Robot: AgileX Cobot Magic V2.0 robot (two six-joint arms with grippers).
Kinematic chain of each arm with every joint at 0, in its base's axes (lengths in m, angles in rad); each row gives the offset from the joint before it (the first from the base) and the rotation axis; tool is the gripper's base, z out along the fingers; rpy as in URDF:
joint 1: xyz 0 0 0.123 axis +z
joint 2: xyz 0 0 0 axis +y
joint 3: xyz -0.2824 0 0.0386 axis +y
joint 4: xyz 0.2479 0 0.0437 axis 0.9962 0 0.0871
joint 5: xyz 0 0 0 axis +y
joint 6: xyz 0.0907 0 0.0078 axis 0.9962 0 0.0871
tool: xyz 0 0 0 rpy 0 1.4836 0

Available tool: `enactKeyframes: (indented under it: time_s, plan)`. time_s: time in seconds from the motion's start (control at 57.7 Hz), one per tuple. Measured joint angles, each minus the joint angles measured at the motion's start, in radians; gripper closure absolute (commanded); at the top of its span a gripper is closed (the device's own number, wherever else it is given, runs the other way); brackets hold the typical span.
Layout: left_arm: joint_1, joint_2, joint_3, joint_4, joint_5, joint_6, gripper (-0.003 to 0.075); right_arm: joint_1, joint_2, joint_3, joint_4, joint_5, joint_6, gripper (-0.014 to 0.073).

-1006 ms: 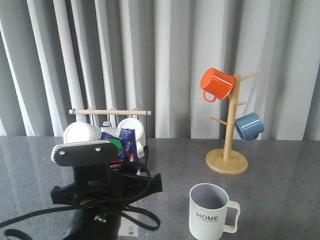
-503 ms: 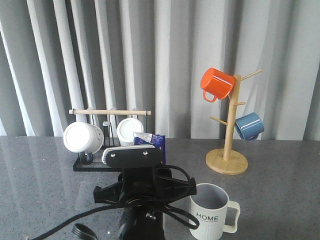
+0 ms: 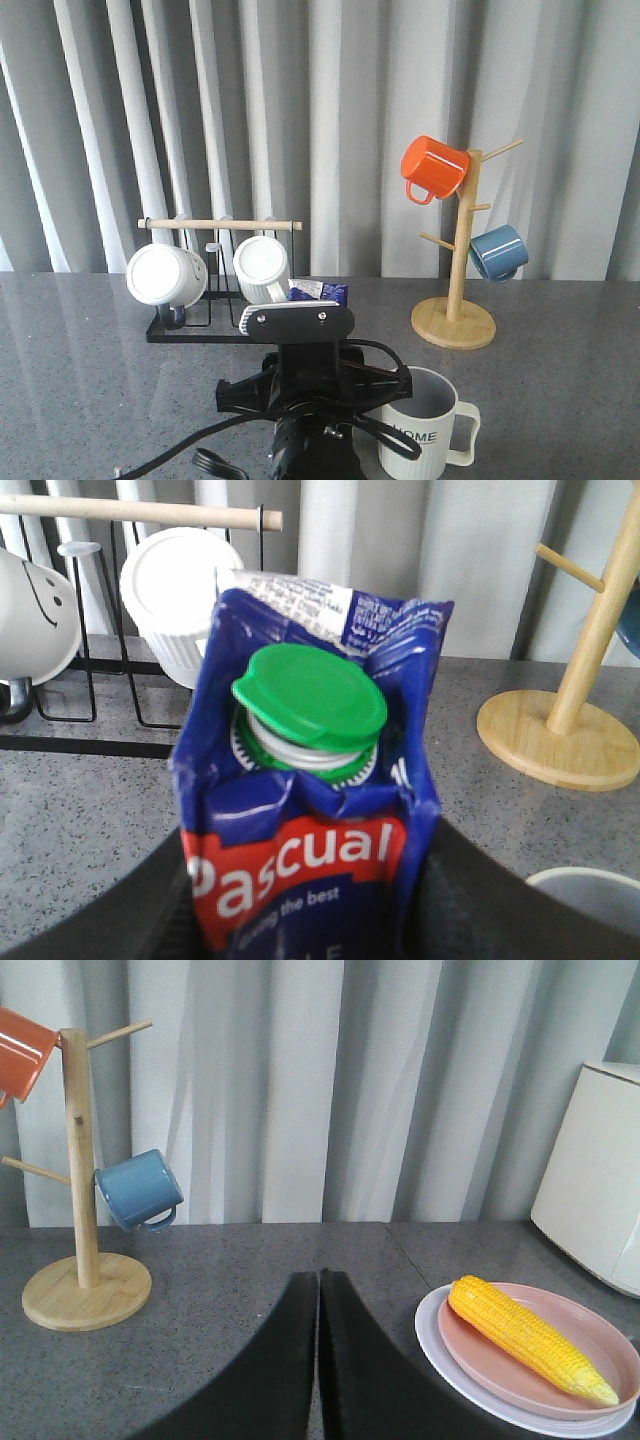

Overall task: Place milk next to cup
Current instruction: 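Carry the milk carton with the left gripper toward the HOME mug, then lower the milk carton beside the HOME mug and open the left gripper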

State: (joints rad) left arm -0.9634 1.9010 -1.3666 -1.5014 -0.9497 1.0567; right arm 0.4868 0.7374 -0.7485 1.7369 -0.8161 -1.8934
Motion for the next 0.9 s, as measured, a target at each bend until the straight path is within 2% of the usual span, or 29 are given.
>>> enactKeyframes:
  time_s: [0.173,0.902]
  plan:
    - [0.0,0.002,0.0,0.006,-0.001,-0.067,0.0727,0.0,0.0,0.0,0.0,0.0,0.0,0.0597]
    - [0.0,0.041,-0.004,0.061,-0.032,-0.08,0.0727,0.0,0.0,0.0,0.0,0.0,0.0,0.0597]
